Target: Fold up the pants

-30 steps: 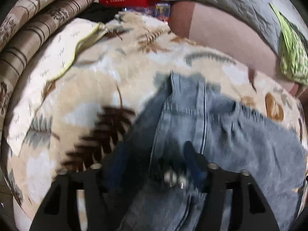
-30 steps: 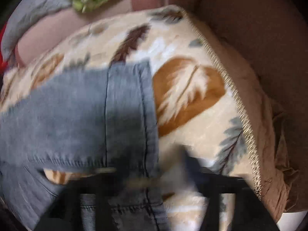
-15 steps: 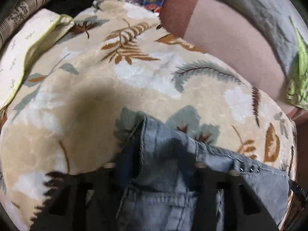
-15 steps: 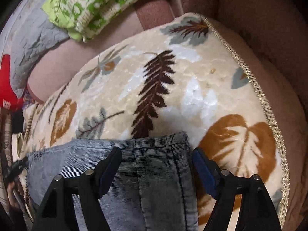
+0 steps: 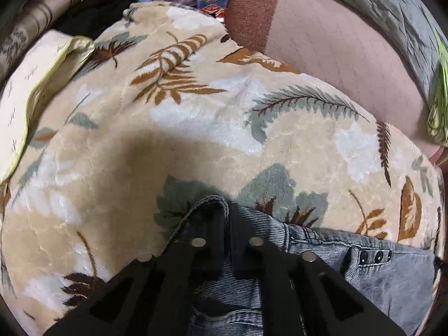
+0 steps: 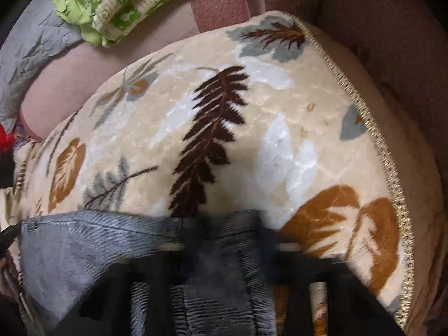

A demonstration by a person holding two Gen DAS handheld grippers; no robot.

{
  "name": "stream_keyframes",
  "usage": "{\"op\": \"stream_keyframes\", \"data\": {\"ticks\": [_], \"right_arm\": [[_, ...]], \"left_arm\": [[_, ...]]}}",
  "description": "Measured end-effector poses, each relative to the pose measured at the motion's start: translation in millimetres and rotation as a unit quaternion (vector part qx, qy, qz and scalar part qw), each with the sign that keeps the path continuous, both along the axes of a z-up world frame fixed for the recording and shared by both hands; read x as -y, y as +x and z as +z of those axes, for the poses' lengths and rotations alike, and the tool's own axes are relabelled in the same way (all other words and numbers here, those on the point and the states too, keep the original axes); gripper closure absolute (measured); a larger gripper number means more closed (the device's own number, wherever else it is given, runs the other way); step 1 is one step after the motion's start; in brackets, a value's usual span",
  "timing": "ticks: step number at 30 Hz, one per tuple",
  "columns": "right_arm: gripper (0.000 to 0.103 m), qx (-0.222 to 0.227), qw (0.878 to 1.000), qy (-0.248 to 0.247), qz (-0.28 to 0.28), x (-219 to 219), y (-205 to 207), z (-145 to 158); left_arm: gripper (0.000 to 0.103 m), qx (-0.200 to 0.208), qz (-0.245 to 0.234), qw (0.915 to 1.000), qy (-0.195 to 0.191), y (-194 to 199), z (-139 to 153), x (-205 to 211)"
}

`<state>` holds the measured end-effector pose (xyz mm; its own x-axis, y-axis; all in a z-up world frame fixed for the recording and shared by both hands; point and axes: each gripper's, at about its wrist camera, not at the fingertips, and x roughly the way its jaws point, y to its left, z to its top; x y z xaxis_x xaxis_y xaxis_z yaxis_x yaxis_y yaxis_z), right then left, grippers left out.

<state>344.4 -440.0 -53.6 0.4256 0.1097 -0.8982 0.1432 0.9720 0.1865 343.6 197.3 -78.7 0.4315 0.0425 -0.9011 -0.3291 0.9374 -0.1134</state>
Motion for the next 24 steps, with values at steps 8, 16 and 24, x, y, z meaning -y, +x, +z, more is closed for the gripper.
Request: {"op": "stream_keyframes", "data": {"ticks": [8,16,24], "right_arm": [[0.086,0.071,0.997,-0.007,0.001,-3.7,-21.3,59.8],[0.086,0.197,0.980,0.033,0.003,6.0,-114.4,155.2],[0.064,0.156,0.984,0.082,0.008,8.6,-281.7,90.6]], "left_arm": [[0.101,0.080,0.014,0.9964,-0.024,-37.2,68.3,-11.3],[0.101,0.187,-0.009,0.9797,-0.070,-156.3,164.0,-17.9],[0.093,0.099,-0.047,0.9911,-0.076,-308.6,101.4,-35.5]]}}
